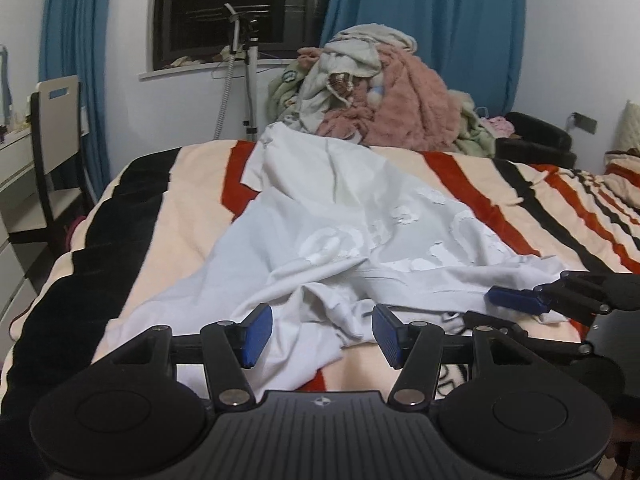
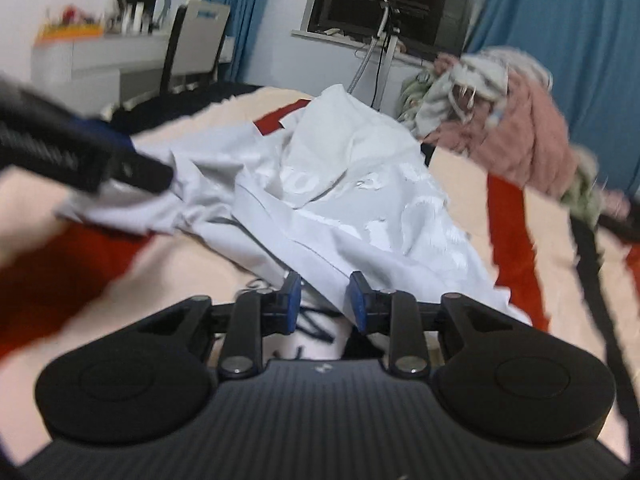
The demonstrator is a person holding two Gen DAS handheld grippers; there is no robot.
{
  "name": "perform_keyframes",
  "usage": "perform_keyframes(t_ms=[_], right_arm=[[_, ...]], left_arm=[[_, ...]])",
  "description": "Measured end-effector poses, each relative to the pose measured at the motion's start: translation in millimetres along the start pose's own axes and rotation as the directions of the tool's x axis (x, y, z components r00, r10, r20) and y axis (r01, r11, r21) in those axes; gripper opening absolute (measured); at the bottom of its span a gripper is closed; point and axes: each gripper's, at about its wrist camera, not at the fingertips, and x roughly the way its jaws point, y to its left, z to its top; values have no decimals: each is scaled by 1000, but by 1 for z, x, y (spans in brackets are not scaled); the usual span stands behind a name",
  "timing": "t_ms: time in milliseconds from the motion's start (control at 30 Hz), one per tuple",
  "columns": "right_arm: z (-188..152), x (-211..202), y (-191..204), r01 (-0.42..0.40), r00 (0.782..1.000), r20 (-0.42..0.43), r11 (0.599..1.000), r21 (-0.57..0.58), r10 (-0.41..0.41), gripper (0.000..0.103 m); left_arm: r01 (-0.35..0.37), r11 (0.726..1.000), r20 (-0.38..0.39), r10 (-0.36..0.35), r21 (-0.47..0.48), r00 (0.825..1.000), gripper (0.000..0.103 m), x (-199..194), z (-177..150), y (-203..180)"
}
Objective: Fold clothes
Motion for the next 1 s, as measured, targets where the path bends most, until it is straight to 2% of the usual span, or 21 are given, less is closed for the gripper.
perform_keyframes(t_ms=[67,167,267,433,633,733,800,867,1000], right_arm=[[-2,4,-3,22,1000,5,1000,15,-22,32],[-4,10,-9,-1,1000,-12,998,60,2,42],[-7,9,-2,16,1000,10,999,30,-17,42],[-4,-4,-7,53,994,97,998,41,-57,42],[-12,14,-9,29,1000,10,999,40,-29,42],[-15,19,-13,17,1000,-7,997,69,-17,40],[-16,18,-16,14,1000,-7,995,95,-13,30],[-15,15,-19,9,1000,-2,992,123,-9,11],[-9,-6,-39,-13,997,81,968,251,-8,4]], left_arm=[[-14,1000,13,14,-23,1000,58,-2,0,4],[-30,998,31,31,-50,999,60,-4,1,8],[-45,997,40,47,-60,998,61,-4,1,9],[-56,997,49,58,-54,997,62,-8,-1,6],[-59,998,66,61,-32,996,64,-13,-3,2],[-58,998,64,60,-30,996,64,-12,-4,2],[-55,998,66,57,-27,996,64,-12,-4,2],[-48,999,72,50,-19,996,64,-12,-4,1],[-27,999,105,25,17,994,64,-16,-5,-5]])
